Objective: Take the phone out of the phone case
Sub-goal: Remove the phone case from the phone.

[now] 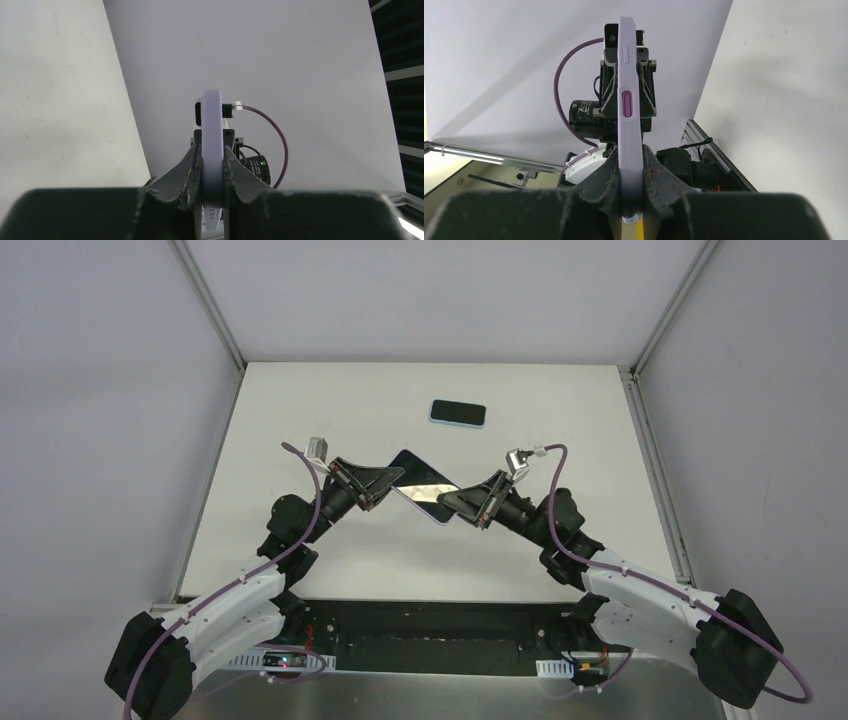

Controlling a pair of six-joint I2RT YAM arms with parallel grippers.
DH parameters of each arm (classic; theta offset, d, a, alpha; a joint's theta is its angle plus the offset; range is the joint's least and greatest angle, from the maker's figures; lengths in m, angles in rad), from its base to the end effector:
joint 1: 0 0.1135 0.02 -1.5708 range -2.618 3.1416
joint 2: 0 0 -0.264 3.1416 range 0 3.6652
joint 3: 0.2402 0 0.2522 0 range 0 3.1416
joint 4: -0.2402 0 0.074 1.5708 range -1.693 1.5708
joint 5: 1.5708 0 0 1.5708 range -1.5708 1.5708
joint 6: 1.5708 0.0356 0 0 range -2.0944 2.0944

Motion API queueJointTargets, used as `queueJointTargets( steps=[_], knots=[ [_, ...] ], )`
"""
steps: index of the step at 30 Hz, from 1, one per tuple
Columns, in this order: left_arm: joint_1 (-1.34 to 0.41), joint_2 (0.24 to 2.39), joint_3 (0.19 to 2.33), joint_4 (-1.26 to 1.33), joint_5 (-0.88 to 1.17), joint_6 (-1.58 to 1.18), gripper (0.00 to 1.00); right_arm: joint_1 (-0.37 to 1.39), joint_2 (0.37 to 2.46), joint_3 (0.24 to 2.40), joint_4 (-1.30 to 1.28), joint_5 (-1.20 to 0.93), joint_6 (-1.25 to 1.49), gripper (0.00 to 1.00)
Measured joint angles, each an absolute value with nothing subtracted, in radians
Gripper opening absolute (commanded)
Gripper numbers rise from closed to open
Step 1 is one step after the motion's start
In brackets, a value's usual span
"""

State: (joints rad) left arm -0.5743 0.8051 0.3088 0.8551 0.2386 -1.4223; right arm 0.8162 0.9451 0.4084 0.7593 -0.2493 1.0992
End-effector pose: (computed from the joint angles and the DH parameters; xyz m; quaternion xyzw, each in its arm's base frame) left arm 0.1488 -0.1063 0.2781 -0.1435 0.5557 -0.7227 0.3851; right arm 0.1391 0.1608 0.2778 -0.0088 0.6269 0.6787 0.3826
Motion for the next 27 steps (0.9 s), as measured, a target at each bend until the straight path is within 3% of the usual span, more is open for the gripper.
queueJointTargets(
  steps=[3, 5, 7, 10, 16, 23, 27],
  knots=[
    [-0.574, 0.808, 0.309, 0.855, 0.243, -1.424, 0.0, 0.81, 0.945, 0.408, 0.757, -0.26, 1.096, 0.0],
    [-0.574, 0.81, 0.309, 0.855, 0.246, -1.425, 0.0, 0.805, 0.944, 0.408, 0.754, -0.271, 1.096, 0.23],
    [-0.574, 0.812, 0.309, 0.855, 0.252, -1.425, 0.0, 0.802, 0.939, 0.408, 0.745, -0.28, 1.095, 0.55],
    [-0.574, 0.812, 0.309, 0.847, 0.259, -1.423, 0.0, 0.798, 0.915, 0.409, 0.722, -0.302, 1.083, 0.73],
    [-0.575, 0.799, 0.31, 0.826, 0.221, -1.425, 0.0, 0.797, 0.782, 0.409, 0.599, -0.315, 1.007, 0.75],
    [-0.575, 0.783, 0.326, 0.825, 0.136, -1.434, 0.0, 0.818, 0.731, 0.409, 0.545, -0.303, 0.958, 0.62],
    [-0.576, 0.783, 0.347, 0.825, 0.094, -1.444, 0.0, 0.845, 0.762, 0.409, 0.548, -0.29, 0.952, 0.61]
  ],
)
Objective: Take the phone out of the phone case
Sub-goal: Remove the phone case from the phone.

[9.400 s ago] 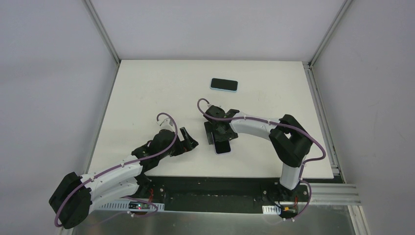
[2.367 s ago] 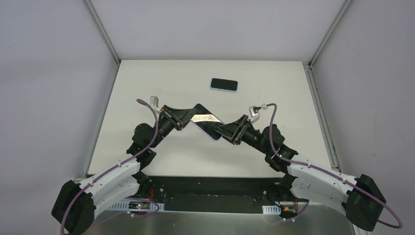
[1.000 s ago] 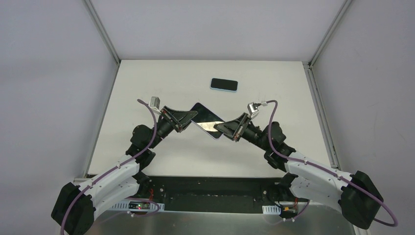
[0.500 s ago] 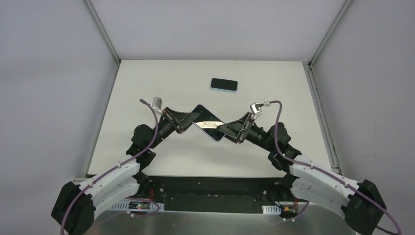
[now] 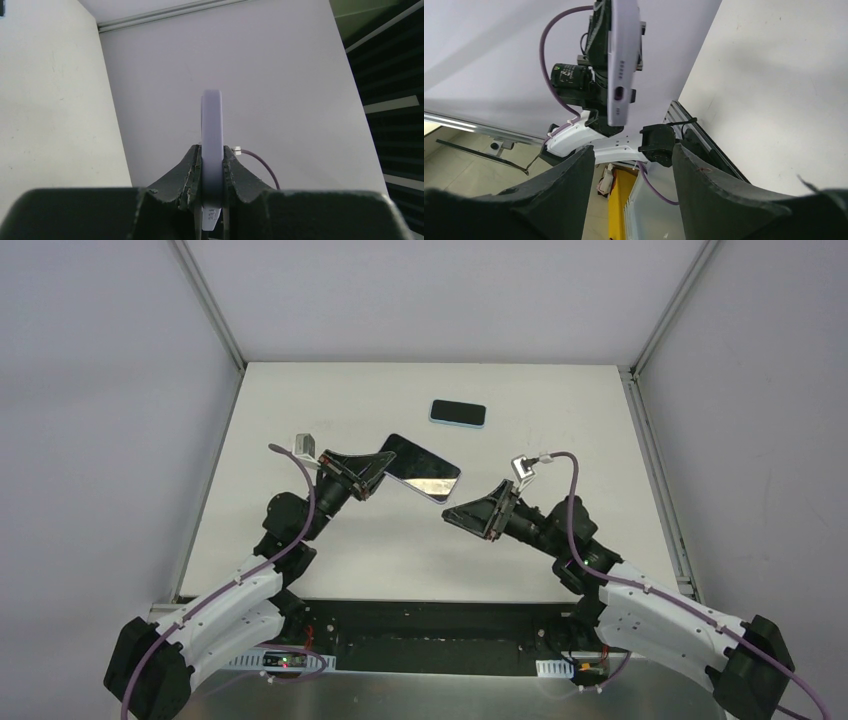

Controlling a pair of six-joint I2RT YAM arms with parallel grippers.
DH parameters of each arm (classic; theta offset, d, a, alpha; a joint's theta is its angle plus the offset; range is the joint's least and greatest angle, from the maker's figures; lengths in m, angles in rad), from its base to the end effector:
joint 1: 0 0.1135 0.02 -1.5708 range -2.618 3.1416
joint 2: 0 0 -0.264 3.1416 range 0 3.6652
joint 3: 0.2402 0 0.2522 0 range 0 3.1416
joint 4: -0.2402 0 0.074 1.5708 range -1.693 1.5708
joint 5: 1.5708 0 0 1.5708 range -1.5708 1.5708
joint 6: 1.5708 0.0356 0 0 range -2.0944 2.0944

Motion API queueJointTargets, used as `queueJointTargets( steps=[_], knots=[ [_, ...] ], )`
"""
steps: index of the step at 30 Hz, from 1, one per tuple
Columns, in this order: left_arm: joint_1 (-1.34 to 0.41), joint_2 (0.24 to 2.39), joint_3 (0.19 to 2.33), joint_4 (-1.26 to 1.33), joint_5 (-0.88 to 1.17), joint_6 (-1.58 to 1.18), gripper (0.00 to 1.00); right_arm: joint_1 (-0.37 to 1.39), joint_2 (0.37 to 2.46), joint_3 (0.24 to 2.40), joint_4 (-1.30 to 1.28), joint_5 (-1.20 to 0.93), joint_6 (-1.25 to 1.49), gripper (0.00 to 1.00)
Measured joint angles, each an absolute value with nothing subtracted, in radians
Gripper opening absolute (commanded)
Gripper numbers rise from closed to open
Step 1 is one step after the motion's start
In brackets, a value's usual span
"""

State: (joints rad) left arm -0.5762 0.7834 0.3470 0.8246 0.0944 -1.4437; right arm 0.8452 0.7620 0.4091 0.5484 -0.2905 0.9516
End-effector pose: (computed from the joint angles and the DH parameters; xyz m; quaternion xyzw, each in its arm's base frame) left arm 0.1505 -0.1018 0.2921 -0.1985 0.5217 -0.7162 0.4188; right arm 0.1156 0.1457 0.2884 -0.0783 0.6331 0.6554 0.4044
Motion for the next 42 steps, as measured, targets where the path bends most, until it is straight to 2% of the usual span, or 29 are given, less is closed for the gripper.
queueJointTargets(
  steps=[9, 17, 20, 23, 26, 30, 38, 42],
  knots=[
    [-0.59, 0.783, 0.362, 0.824, 0.07, -1.449, 0.0, 0.862, 0.849, 0.414, 0.591, -0.254, 0.949, 0.57],
    [-0.59, 0.783, 0.362, 0.825, 0.068, -1.449, 0.0, 0.876, 0.888, 0.456, 0.647, -0.25, 0.949, 0.6],
    [-0.59, 0.783, 0.362, 0.825, 0.068, -1.449, 0.0, 0.883, 0.89, 0.468, 0.655, -0.25, 0.944, 0.55],
    [-0.59, 0.783, 0.362, 0.825, 0.068, -1.449, 0.0, 0.885, 0.892, 0.472, 0.657, -0.249, 0.936, 0.4],
    [-0.59, 0.783, 0.362, 0.825, 0.068, -1.45, 0.0, 0.886, 0.9, 0.473, 0.657, -0.248, 0.934, 0.33],
    [-0.59, 0.783, 0.362, 0.825, 0.069, -1.451, 0.0, 0.886, 0.905, 0.473, 0.657, -0.248, 0.931, 0.31],
    [-0.597, 0.785, 0.362, 0.824, 0.069, -1.456, 0.0, 0.888, 0.907, 0.473, 0.657, -0.247, 0.929, 0.33],
    [-0.597, 0.785, 0.362, 0.824, 0.069, -1.456, 0.0, 0.888, 0.914, 0.479, 0.657, -0.243, 0.929, 0.29]
  ],
)
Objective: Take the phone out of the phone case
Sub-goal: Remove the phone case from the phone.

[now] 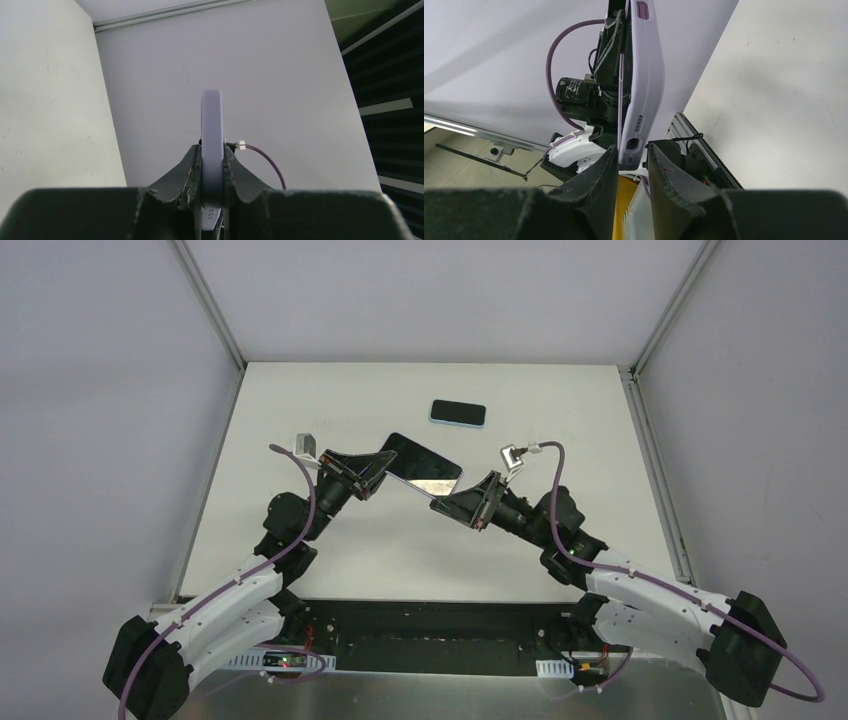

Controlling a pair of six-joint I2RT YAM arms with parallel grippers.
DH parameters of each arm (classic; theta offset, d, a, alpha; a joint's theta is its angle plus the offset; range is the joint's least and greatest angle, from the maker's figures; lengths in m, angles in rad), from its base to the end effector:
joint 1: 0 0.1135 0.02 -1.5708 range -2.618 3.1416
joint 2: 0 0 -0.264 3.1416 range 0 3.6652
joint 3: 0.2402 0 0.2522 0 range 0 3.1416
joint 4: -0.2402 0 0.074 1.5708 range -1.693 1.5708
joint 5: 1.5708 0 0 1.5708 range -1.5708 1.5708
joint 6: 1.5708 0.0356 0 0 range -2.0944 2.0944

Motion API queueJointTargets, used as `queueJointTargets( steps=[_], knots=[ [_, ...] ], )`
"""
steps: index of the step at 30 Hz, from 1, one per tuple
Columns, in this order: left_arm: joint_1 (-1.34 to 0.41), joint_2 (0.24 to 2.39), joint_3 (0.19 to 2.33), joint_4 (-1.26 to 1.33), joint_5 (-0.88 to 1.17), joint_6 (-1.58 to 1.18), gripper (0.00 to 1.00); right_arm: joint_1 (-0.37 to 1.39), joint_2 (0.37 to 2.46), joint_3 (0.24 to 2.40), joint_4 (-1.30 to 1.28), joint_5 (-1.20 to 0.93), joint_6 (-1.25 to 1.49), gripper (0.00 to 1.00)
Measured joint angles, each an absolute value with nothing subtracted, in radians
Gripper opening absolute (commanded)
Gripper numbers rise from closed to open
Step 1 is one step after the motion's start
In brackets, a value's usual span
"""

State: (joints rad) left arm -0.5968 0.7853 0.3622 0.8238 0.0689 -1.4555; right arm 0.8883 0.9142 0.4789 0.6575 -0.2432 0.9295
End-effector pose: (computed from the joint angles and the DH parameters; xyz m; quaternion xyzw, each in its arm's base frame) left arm 0.1493 -0.1044 0.2970 -0.2036 0.5138 -0.7225 0.4154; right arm 0.1272 0.1700 0.2976 -0.0820 0.6216 0.6582 0.4168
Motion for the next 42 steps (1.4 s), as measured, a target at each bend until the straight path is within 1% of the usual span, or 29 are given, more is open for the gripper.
queueJointTargets(
  steps=[3, 7, 9, 13, 17, 19, 28, 42],
  knots=[
    [-0.597, 0.785, 0.362, 0.824, 0.07, -1.456, 0.0, 0.888, 0.917, 0.486, 0.658, -0.243, 0.928, 0.22],
    [-0.597, 0.785, 0.362, 0.823, 0.069, -1.456, 0.0, 0.889, 0.917, 0.489, 0.661, -0.244, 0.92, 0.05],
    [-0.597, 0.785, 0.362, 0.825, 0.069, -1.458, 0.0, 0.892, 0.916, 0.489, 0.662, -0.243, 0.904, 0.0],
    [-0.597, 0.785, 0.362, 0.825, 0.071, -1.466, 0.0, 0.911, 0.903, 0.489, 0.662, -0.223, 0.839, 0.01],
    [-0.603, 0.788, 0.362, 0.834, 0.08, -1.489, 0.0, 0.934, 0.868, 0.48, 0.662, -0.195, 0.741, 0.12],
    [-0.604, 0.795, 0.362, 0.834, 0.087, -1.501, 0.0, 0.939, 0.854, 0.472, 0.662, -0.19, 0.696, 0.15],
    [-0.61, 0.803, 0.36, 0.833, 0.097, -1.518, 0.0, 0.945, 0.827, 0.448, 0.675, -0.19, 0.612, 0.17],
    [-0.616, 0.819, 0.351, 0.834, 0.125, -1.568, 0.0, 0.972, 0.791, 0.431, 0.678, -0.191, 0.465, 0.17]
  ],
)
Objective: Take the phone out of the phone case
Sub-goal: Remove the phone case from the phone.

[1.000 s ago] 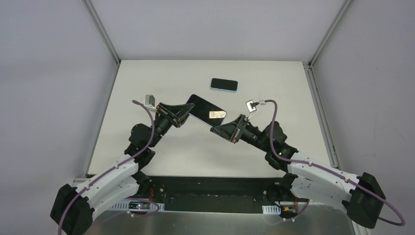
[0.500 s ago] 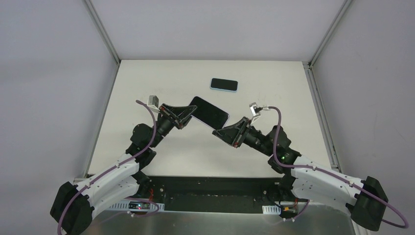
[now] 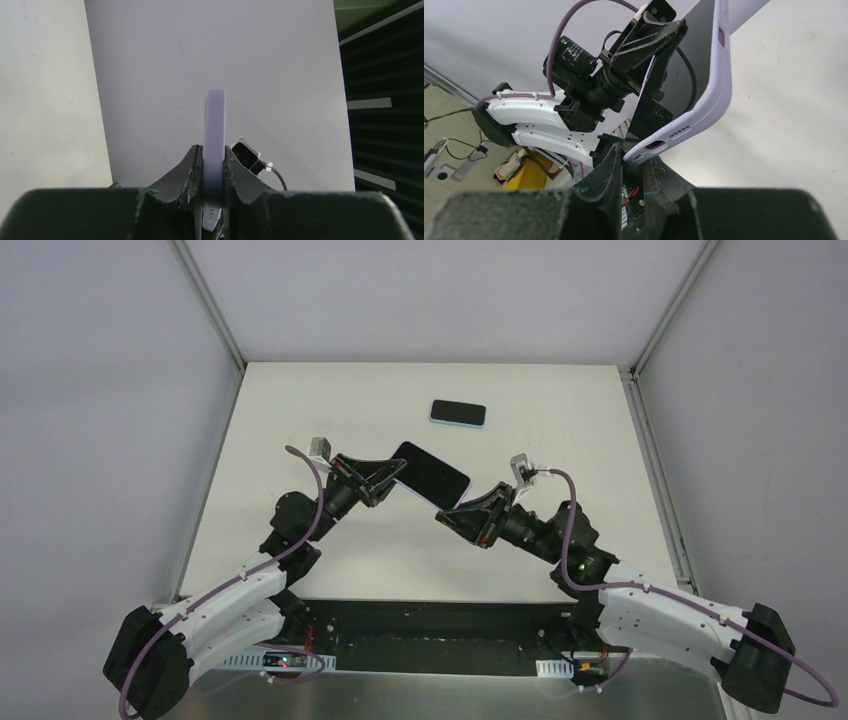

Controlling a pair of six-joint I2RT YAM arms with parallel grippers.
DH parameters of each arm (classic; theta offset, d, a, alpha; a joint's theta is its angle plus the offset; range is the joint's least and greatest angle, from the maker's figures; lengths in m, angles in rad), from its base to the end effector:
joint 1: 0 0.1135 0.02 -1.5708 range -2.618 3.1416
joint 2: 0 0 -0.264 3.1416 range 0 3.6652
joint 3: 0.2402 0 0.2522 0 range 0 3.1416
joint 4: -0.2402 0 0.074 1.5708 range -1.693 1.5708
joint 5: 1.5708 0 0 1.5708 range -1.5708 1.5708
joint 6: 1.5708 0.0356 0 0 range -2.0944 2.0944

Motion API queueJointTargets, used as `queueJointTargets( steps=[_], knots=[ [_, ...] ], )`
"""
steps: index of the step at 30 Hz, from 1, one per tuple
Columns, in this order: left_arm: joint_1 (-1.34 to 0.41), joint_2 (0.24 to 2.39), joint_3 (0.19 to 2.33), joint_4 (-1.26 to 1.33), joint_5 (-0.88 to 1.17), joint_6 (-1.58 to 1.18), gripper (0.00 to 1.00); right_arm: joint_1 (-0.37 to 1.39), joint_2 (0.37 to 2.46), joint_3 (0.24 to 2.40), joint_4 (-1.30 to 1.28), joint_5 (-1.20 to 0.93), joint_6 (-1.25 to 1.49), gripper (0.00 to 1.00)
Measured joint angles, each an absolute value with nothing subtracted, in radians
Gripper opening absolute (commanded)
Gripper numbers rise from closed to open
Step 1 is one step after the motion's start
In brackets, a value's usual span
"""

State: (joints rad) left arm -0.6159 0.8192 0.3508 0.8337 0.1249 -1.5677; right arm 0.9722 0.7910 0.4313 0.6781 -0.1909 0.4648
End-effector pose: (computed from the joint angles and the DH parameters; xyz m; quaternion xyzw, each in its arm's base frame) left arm 0.1505 -0.1119 0.2884 -0.2135 0.5265 -0.7460 0.3475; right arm 0.1005 0.1593 0.3053 -0.2212 0.5453 0.5730 0.5704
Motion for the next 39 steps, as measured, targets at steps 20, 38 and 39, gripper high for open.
queueJointTargets(
  steps=[20, 38, 39],
  knots=[
    [-0.615, 0.858, 0.351, 0.835, 0.179, -1.636, 0.0, 1.0, 0.735, 0.431, 0.598, -0.198, 0.186, 0.1],
    [-0.614, 0.837, 0.343, 0.802, 0.171, -1.625, 0.0, 1.006, 0.633, 0.432, 0.487, -0.197, 0.114, 0.63],
    [-0.614, 0.835, 0.343, 0.801, 0.17, -1.619, 0.0, 1.006, 0.624, 0.432, 0.474, -0.197, 0.113, 0.65]
  ],
)
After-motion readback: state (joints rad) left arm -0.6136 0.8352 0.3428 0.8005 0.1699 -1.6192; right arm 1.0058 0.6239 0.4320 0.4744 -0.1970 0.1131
